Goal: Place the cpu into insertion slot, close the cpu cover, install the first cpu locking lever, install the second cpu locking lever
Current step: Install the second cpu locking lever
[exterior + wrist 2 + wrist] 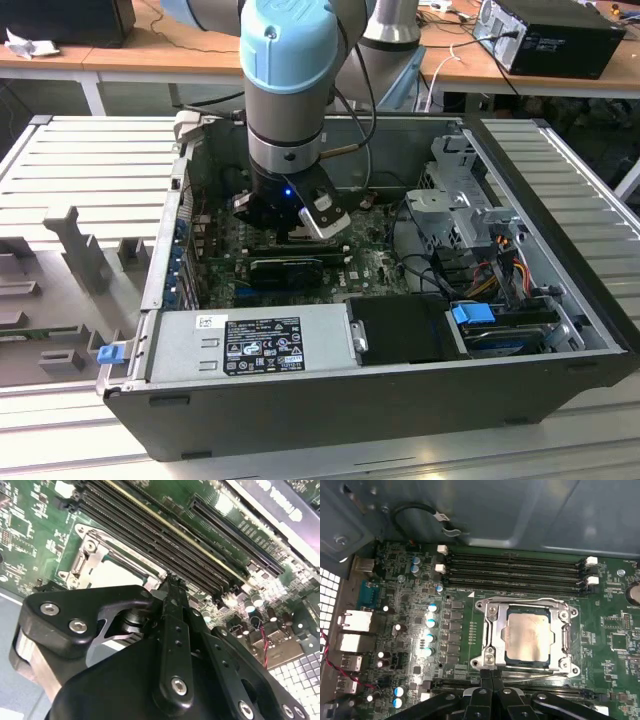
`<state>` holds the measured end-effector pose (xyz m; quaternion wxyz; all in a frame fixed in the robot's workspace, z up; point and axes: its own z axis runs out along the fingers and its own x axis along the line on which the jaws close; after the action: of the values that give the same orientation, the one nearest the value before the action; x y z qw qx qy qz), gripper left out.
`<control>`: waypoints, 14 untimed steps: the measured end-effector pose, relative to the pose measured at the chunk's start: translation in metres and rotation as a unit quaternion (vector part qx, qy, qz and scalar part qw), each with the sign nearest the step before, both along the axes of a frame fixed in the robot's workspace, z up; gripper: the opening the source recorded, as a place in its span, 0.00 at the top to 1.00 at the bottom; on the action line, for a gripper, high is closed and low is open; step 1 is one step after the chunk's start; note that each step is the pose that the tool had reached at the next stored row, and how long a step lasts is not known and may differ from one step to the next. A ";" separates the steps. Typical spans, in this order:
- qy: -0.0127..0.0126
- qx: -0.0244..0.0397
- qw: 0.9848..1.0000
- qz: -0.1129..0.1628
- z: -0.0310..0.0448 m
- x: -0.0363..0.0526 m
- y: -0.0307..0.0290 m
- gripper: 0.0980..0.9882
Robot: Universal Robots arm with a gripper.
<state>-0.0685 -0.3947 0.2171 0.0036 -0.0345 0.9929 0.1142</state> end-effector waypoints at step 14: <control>-0.001 0.029 1.000 0.000 -0.0092 -0.0039 -0.0092 0.99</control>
<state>-0.0724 -0.4039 0.2079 0.0058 -0.0345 0.9891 0.1433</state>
